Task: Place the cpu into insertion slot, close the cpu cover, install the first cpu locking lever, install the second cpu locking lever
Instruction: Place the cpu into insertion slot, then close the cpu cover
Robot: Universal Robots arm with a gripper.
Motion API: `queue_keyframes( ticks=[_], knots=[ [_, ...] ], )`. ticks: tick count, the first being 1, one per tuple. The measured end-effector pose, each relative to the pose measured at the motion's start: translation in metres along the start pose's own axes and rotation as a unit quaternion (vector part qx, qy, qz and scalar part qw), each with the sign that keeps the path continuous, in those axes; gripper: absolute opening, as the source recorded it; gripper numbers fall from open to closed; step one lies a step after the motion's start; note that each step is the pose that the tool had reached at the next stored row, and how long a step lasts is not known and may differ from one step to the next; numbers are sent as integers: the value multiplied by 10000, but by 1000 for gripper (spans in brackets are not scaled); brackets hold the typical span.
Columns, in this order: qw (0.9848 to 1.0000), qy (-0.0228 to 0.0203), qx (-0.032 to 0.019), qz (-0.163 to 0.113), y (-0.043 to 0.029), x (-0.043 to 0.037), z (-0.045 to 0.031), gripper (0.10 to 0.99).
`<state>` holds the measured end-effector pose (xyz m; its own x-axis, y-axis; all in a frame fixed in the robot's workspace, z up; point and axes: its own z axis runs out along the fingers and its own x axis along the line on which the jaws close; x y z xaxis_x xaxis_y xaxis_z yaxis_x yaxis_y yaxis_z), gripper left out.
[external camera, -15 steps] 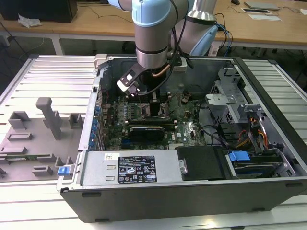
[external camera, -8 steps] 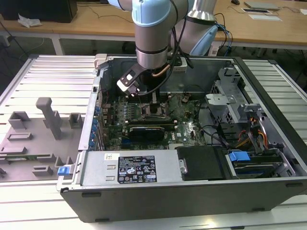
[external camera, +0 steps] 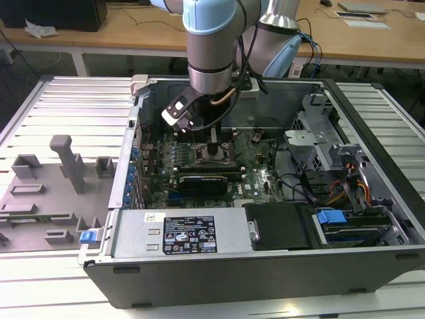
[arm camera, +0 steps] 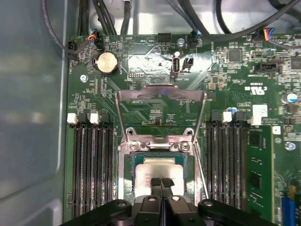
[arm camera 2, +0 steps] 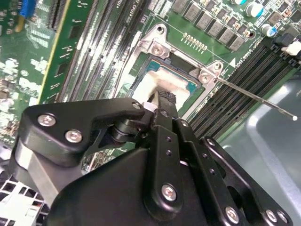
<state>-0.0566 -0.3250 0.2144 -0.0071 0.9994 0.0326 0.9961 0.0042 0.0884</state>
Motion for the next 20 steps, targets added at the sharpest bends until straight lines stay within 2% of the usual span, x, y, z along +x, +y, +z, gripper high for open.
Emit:
queue_keyframes(
  ticks=[1, 7, 9, 20],
  knots=[
    [10000, -28, 1, -2, 4, 0, -34, 106],
    [10000, -54, 0, 1, 20, 7, -216, 106],
    [10000, -75, 1, 4, 26, 9, -279, 106],
    [10000, -81, 0, 15, 27, 9, -295, 106]
  ],
)
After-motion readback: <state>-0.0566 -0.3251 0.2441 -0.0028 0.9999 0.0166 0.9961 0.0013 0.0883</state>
